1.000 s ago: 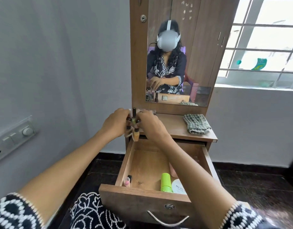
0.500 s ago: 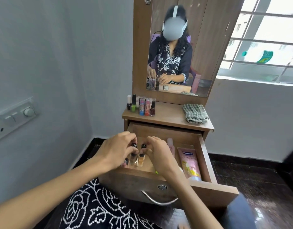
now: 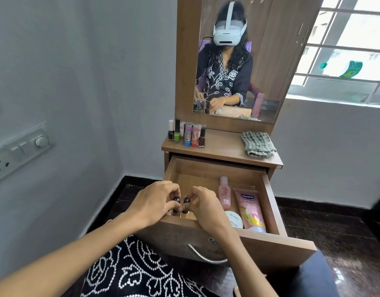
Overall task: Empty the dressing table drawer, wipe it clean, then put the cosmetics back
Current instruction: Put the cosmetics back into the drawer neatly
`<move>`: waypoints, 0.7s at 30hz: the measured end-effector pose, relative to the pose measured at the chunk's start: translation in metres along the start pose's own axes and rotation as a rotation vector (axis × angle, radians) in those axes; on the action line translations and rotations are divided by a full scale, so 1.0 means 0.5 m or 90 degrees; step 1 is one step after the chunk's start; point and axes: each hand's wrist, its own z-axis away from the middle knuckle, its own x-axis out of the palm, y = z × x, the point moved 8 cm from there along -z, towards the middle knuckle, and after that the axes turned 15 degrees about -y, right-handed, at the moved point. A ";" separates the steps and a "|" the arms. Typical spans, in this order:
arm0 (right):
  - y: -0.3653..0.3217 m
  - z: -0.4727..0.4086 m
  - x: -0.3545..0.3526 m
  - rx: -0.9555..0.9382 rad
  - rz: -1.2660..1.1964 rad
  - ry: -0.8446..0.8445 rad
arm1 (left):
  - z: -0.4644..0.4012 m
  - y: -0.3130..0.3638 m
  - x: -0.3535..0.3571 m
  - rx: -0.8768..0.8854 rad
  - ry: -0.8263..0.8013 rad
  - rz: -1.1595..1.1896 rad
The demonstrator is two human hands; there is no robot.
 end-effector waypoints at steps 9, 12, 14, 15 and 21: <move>0.021 -0.014 0.018 0.061 -0.008 -0.066 | -0.018 -0.022 0.020 -0.011 -0.024 -0.038; 0.019 -0.014 0.019 0.051 -0.013 -0.085 | -0.020 -0.026 0.024 -0.018 -0.029 -0.045; 0.017 -0.015 0.018 0.041 -0.013 -0.094 | -0.022 -0.028 0.025 -0.024 -0.033 -0.046; 0.018 -0.016 0.018 0.036 -0.015 -0.100 | -0.023 -0.030 0.025 -0.027 -0.034 -0.046; 0.019 -0.022 0.027 0.036 -0.027 -0.135 | -0.027 -0.032 0.026 -0.051 -0.040 -0.057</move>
